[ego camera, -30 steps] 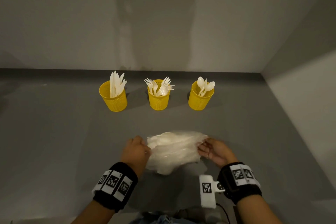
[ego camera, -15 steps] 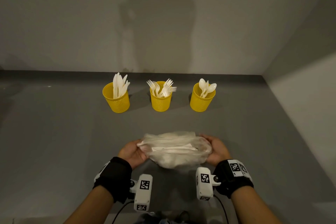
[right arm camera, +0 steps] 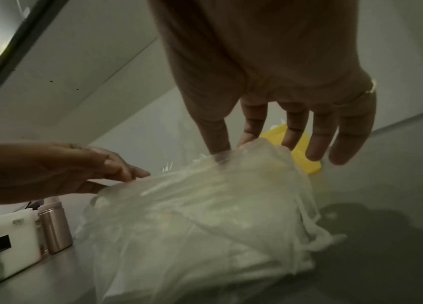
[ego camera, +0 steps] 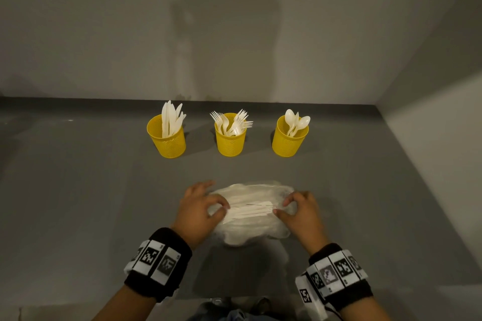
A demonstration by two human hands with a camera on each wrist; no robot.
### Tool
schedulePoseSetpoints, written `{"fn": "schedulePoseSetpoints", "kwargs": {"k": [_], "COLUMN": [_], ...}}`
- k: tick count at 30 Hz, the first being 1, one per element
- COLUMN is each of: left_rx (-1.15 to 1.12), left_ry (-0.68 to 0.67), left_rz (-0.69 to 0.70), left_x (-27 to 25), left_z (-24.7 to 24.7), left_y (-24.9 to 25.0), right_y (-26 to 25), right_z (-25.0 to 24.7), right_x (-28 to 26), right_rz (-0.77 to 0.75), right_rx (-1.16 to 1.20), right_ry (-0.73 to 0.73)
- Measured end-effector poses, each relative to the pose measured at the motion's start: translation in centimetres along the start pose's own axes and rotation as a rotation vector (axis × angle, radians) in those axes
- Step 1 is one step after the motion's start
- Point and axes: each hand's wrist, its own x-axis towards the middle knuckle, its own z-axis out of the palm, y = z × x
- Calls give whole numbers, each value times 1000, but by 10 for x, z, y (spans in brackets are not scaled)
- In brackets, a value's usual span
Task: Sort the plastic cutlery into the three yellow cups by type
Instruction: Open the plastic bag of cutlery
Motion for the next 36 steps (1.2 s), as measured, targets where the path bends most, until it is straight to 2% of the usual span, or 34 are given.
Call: {"fn": "schedulePoseSetpoints", "kwargs": {"k": [2, 4, 6, 9, 11, 12, 16, 17, 19, 21, 22, 23, 25, 27, 29, 34, 36], "left_rx": [192, 225, 99, -22, -89, -119, -161, -169, -184, -171, -154, -137, -107, -87, -92, -202, -276], "left_ry": [-176, -237, -198, -138, -136, -132, -221, -239, -236, -229, -232, -236, -233, -202, -139, 90, 132], "left_rz": [-44, -97, -123, -71, -50, -37, -76, -94, -114, -120, -122, -120, -105, -98, -117, -93, -81], "left_x": [4, 10, 14, 8, -1, -5, -13, -14, -15, -16, -16, -16, -17, -18, -21, -45, -65], "left_z": [8, 7, -3, -18, -20, -18, -3, 0, 3, 4, 3, 3, 1, -1, -4, -14, -18], "left_y": [5, 7, 9, 13, 13, 12, 8, 8, 8, 9, 10, 11, 15, 17, 16, -3, -16], "right_y": [1, 4, 5, 1, 3, 6, 21, 22, 19, 3, -6, -15, -24, -25, -26, -29, -27], "right_z": [6, 7, 1, -16, -23, -24, -12, -11, -12, -12, -9, -3, 14, 32, 43, 57, 61], "right_x": [1, 5, 10, 14, 12, 10, 4, 1, -7, -15, -17, -17, -11, -1, 7, 12, 14], "right_rz": [38, 88, 72, -64, -95, -84, 55, 50, -50, -225, -321, -393, -418, -398, -401, -503, -510], "right_rx": [-12, -13, 52, 294, 471, 488, 329, 236, -3, -57, -28, -12, -133, -320, -448, -673, -713], "right_ry": [-50, -96, -70, 77, 91, 88, -36, -45, 89, 265, 235, 125, -163, -314, -376, -365, -386]}}
